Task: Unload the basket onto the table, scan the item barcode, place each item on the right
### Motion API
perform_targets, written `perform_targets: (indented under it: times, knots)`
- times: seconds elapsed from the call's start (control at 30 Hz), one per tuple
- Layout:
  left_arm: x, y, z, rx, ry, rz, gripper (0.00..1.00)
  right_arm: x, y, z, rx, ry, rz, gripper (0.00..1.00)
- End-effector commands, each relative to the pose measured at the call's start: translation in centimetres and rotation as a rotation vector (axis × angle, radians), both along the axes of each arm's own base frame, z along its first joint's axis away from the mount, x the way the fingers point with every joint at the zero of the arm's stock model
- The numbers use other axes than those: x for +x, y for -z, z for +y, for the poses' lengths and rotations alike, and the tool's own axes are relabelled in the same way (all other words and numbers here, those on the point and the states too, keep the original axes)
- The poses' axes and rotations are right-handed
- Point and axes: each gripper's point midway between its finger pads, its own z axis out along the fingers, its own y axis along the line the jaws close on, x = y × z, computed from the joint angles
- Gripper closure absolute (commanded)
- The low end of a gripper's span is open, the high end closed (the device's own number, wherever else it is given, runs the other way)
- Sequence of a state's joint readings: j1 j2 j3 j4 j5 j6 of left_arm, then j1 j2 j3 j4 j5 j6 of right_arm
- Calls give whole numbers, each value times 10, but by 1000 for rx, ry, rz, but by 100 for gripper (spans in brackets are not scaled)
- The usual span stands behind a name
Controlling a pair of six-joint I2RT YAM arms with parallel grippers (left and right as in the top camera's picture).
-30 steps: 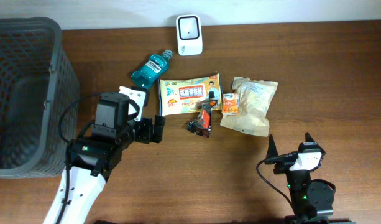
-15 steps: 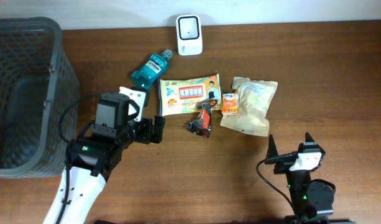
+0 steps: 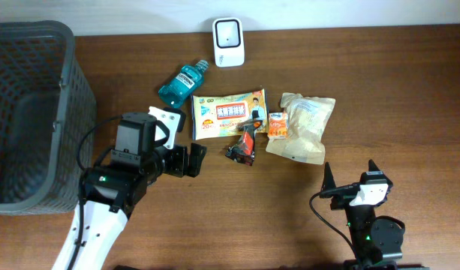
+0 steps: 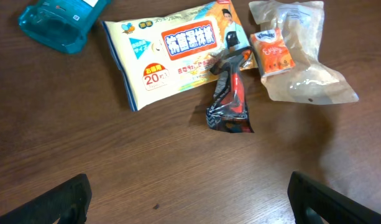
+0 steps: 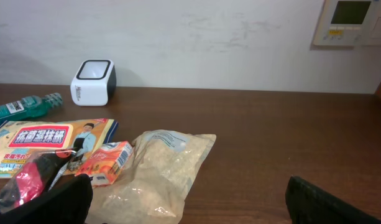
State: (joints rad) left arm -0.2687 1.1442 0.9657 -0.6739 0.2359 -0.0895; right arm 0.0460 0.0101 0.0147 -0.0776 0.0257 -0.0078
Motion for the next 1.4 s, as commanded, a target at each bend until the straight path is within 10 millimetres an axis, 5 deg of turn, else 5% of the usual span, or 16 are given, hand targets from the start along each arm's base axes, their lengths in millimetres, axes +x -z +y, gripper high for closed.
perform_targets:
  times: [0.0,0.27,0.6,0.8,1.0,1.2,1.37]
  knots:
    - [-3,-3,-3,-3,43,-13,1,0,4,1,-7,-5,6,1]
    - [4,-11,2,50,51,-51,1,0,4,1,-7,-5,6,1]
    - [47,-38,23,265,-7,56,4,0,4,1,-7,-5,6,1]
    - [114,-61,17,415,86,-28,0,0,4,1,-7,-5,6,1]
    - [189,-61,12,547,122,-233,0,0,4,1,-7,-5,6,2]
    - [253,-41,-4,521,74,-374,5,0,4,1,-7,-5,6,1]
    - [297,-2,-16,504,51,-447,2,0,4,1,-7,-5,6,1]
